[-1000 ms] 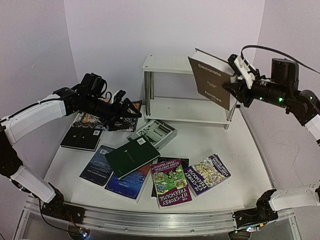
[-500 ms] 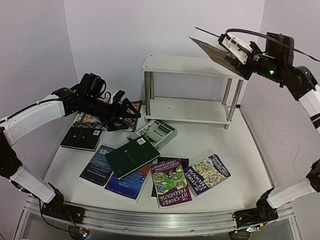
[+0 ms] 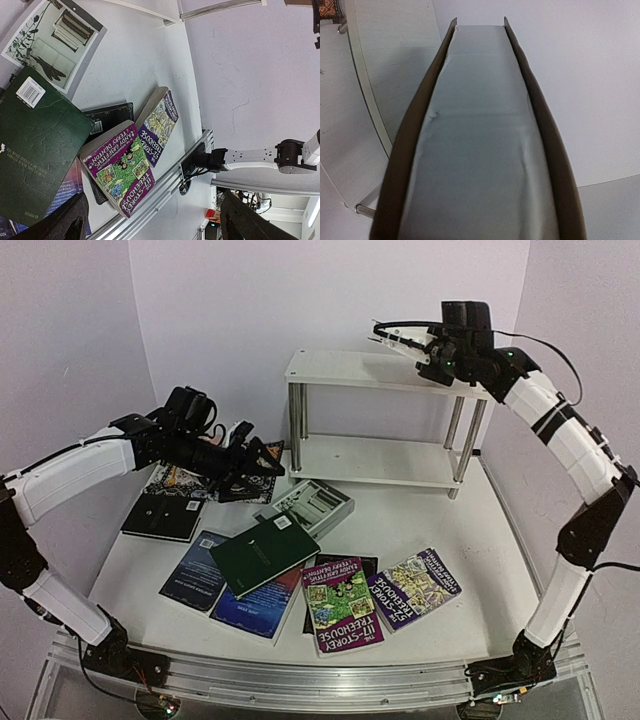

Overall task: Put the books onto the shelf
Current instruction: Place the book on the shelf.

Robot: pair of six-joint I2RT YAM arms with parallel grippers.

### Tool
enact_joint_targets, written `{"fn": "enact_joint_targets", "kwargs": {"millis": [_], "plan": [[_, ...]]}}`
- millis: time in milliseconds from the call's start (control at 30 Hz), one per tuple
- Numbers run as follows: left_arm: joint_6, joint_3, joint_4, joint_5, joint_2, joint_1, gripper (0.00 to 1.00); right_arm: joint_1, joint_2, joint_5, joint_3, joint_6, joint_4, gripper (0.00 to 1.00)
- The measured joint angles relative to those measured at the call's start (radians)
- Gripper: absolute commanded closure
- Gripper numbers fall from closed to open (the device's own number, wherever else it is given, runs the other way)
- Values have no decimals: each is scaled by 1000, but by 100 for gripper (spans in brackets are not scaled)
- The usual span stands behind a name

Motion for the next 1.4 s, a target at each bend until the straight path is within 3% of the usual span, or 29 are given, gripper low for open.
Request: {"fn": "enact_joint_targets", "kwargs": {"millis": [300,400,533,700,1400], "plan": [[2,13,0,10,14,0,8,-31,207,130,184,-61,6,74],[2,13,0,16,14,0,8,-38,251,169,232,-77,7,68],[3,13,0,23,14,0,8,-38,282,203,247,-85,7,23],[4,13,0,27,19,0,8,-38,289,206,247,-73,2,3],[10,-8,0,29,31,0,8,-38,216,59,258,203,-349,2]]}}
